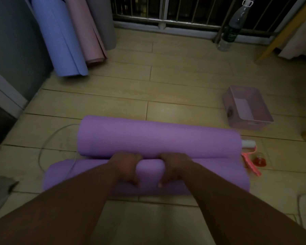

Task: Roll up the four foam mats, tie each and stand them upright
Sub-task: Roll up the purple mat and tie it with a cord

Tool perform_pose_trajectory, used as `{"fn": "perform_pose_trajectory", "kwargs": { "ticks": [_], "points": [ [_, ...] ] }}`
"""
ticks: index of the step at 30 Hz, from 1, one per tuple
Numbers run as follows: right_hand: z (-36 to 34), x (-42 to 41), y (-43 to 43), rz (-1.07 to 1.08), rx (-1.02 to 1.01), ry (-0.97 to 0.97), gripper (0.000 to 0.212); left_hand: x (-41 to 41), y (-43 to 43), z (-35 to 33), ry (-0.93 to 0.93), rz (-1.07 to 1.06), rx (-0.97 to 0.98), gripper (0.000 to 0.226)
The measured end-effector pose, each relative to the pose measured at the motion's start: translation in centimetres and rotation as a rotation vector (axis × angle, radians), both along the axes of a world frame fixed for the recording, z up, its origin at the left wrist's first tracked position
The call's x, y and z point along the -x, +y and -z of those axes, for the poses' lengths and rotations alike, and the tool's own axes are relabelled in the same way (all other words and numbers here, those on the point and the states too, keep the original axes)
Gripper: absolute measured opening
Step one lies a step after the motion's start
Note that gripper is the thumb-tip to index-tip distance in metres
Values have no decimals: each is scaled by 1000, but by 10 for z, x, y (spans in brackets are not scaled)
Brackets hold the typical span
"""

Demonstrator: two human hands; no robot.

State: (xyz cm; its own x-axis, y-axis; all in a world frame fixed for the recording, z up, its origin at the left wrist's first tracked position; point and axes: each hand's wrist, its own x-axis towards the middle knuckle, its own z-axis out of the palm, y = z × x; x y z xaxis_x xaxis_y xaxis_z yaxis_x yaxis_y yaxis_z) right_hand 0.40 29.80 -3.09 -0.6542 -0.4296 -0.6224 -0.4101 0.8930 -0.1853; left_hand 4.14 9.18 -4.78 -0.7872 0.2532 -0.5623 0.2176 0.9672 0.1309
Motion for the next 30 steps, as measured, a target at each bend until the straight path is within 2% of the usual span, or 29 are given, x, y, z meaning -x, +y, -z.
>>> {"fn": "perform_pose_trajectory", "kwargs": {
  "ticks": [3, 7, 10, 12, 15, 19, 23, 26, 30],
  "points": [
    [-3, -6, -3, -52, -26, 117, 107, 9, -3, -5, -35, -17, -53, 86],
    [-1, -7, -6, -2, -11, -25, 99, 7, -5, 1, -138, -2, -85, 98],
    [4, -4, -6, 21, -9, -72, 97, -5, -6, 7, -72, 23, -55, 113],
    [5, 2, -7, 33, 6, -109, 100, -12, -7, 9, -1, 22, -56, 116],
    [4, 3, -6, 57, 35, -115, 106, -13, -4, 8, 10, -9, -69, 107],
    [11, -17, 0, 29, 24, 16, 120, -15, 1, 9, 14, -73, -66, 98],
    [29, -34, 10, -17, 14, 74, 128, -10, 3, 13, -57, -66, -53, 109],
    [35, -37, 12, -21, -12, 80, 132, -10, 3, 18, -79, -52, 0, 127],
    [32, -29, 14, 45, 15, 89, 134, -11, -5, 17, -85, -241, -71, 133]
  ]
}}
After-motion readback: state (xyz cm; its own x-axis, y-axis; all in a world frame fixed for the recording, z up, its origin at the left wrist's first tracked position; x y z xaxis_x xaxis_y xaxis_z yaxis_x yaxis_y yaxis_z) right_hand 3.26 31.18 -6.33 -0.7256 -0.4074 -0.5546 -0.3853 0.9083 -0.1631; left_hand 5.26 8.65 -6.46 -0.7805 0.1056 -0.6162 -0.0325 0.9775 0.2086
